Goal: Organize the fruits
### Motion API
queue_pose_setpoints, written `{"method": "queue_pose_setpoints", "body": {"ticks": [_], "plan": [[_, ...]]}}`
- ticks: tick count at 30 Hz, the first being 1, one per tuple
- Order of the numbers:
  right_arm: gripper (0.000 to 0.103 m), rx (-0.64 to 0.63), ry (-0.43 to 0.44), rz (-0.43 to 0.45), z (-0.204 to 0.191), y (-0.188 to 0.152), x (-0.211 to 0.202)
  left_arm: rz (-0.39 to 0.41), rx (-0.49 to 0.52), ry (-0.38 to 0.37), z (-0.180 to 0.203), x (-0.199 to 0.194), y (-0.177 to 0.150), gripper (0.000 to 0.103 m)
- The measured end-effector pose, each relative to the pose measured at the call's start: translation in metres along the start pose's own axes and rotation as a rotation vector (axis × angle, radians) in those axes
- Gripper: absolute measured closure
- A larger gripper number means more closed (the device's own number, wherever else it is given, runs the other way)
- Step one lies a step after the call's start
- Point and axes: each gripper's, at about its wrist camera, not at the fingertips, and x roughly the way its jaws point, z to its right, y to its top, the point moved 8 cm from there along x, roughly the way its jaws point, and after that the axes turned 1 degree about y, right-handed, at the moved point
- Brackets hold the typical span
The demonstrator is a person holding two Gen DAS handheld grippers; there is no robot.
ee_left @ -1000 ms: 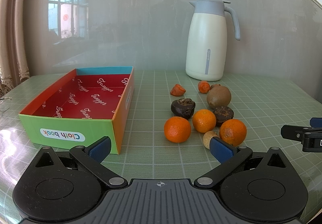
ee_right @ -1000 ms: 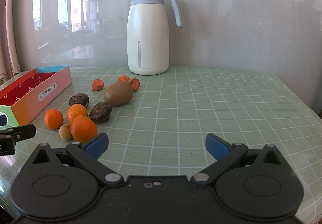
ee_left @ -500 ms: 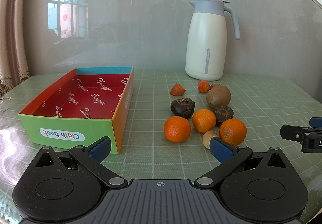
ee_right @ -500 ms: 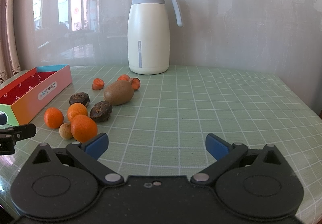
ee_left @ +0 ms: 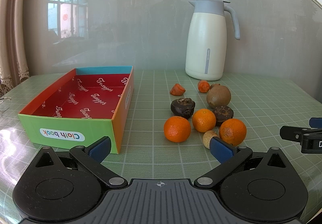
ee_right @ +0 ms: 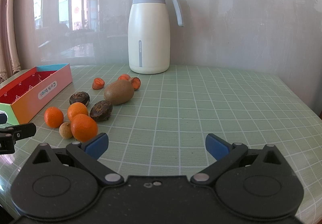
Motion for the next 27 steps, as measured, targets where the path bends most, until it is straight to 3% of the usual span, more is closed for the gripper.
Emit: {"method": "queue_pose_setpoints", "body": {"ticks": [17,27], "plan": [[0.0,0.02,0.005,-0.008,0.001,0.004,0.003,-0.007,0.011,-0.014,0.011,0.001,0.0,0.0],[0.0,0.106,-0.077,0.001,0.033,0.009,0.002,-0.024,0.038,-0.132,0.057,0.006,-0.002,0.0]]}}
